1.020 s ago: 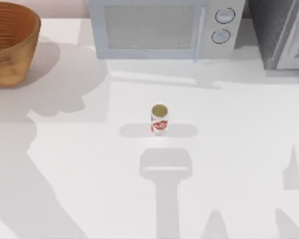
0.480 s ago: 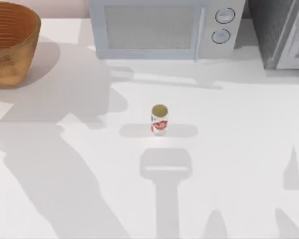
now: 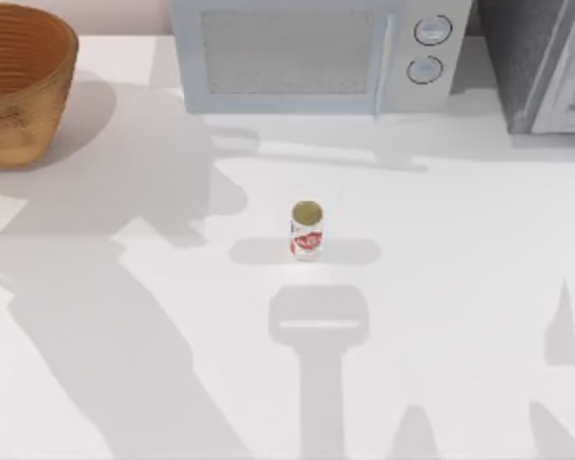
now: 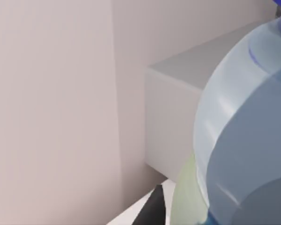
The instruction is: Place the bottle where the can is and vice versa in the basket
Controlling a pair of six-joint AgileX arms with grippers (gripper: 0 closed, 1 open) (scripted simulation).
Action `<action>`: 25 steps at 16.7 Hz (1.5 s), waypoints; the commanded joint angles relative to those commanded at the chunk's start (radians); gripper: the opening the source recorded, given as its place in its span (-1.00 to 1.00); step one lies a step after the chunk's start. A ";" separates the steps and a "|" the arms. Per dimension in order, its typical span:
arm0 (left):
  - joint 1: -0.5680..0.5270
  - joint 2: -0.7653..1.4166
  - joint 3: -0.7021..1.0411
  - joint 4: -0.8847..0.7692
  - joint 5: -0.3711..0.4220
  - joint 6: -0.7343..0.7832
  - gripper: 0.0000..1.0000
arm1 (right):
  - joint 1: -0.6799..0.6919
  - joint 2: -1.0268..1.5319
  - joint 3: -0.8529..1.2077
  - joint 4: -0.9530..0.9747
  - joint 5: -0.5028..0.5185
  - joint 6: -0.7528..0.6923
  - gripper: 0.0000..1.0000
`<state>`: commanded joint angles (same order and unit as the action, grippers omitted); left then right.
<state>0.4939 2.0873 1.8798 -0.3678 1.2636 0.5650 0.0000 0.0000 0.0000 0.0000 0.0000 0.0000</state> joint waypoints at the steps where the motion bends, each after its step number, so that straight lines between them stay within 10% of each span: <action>1: -0.005 0.002 -0.005 0.013 -0.004 -0.007 -1.00 | 0.000 0.000 0.000 0.000 0.000 0.000 1.00; 23: -0.104 0.057 -0.090 0.278 -0.084 -0.139 -1.00 | 0.000 0.000 0.000 0.000 0.000 0.000 1.00; 25: -0.104 0.057 -0.090 0.278 -0.084 -0.139 -0.70 | 0.000 0.000 0.000 0.000 0.000 0.000 1.00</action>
<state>0.3898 2.1445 1.7896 -0.0900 1.1797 0.4263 0.0000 0.0000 0.0000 0.0000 0.0000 0.0000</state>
